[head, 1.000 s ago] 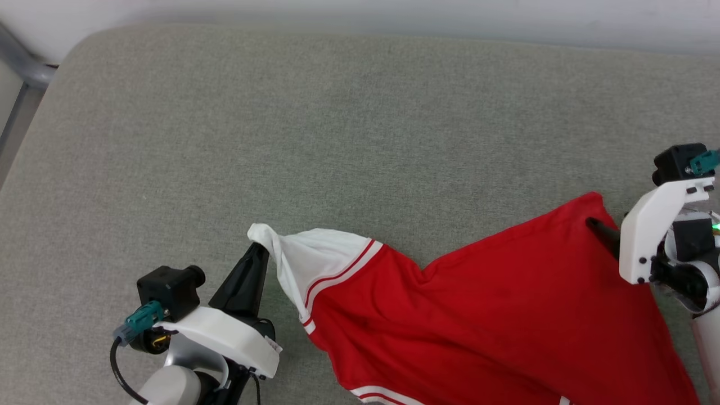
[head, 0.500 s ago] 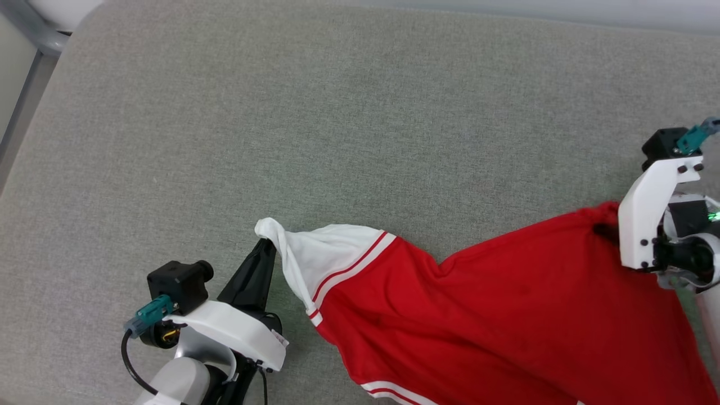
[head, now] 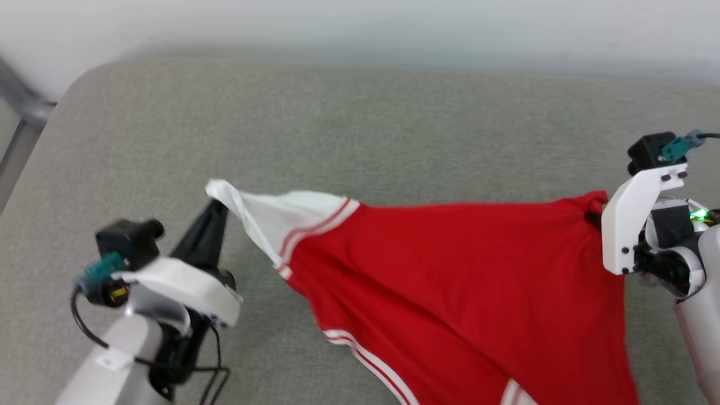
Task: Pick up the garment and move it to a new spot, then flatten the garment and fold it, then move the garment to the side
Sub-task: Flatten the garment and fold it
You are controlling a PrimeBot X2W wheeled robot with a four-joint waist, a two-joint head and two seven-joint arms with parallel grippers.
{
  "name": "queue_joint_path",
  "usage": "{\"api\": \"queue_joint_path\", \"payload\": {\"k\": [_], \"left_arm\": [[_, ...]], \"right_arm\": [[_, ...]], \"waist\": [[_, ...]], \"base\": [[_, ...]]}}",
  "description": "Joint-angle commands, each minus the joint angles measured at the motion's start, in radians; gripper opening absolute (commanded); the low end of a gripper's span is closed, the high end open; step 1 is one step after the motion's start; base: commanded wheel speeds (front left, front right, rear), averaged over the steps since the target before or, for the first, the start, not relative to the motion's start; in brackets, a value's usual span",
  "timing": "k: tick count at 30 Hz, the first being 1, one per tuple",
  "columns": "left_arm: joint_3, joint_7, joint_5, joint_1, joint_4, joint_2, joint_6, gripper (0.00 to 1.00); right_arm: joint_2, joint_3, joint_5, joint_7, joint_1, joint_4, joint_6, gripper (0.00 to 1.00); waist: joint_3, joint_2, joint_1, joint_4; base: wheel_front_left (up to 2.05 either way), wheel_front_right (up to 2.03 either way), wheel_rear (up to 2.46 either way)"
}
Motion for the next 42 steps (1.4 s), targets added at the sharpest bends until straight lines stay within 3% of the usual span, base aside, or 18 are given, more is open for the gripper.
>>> {"api": "queue_joint_path", "payload": {"k": [1, 9, 16, 30, 35, 42], "left_arm": [[0.011, 0.007, -0.009, -0.037, 0.015, 0.009, -0.006, 0.00], [0.037, 0.054, -0.038, -0.285, 0.170, -0.013, -0.038, 0.00], [0.050, 0.021, -0.013, -0.572, 0.357, -0.047, -0.066, 0.00], [0.075, -0.045, 0.060, -1.097, 0.608, 0.005, -0.098, 0.00], [0.071, -0.045, 0.071, -1.214, 0.654, 0.019, -0.114, 0.00], [0.061, -0.049, 0.056, -1.260, 0.734, 0.011, -0.140, 0.00]], "right_arm": [[0.004, -0.010, -0.012, -0.019, -0.010, -0.004, -0.001, 0.00], [0.032, -0.098, -0.099, -0.159, -0.110, -0.009, -0.001, 0.00], [0.072, -0.185, -0.205, -0.295, -0.273, -0.008, -0.001, 0.00], [0.136, -0.284, -0.361, -0.465, -0.690, 0.072, -0.001, 0.00], [0.157, -0.282, -0.392, -0.502, -0.791, 0.113, -0.001, 0.00], [0.185, -0.266, -0.399, -0.558, -0.857, 0.210, -0.001, 0.00]], "waist": [[-0.043, -0.0001, -0.0001, -0.042], [-0.057, -0.0001, -0.0001, -0.080], [-0.008, -0.0001, -0.0001, -0.095], [0.164, -0.0001, -0.0001, -0.128], [0.249, -0.0001, -0.0001, -0.135], [0.352, -0.0001, -0.0001, -0.134]], "base": [[0.00, 0.00, 0.00], [0.00, 0.00, 0.00], [0.00, 0.00, 0.00], [0.00, 0.00, 0.00], [0.00, 0.00, 0.00], [0.00, 0.00, 0.00]]}}
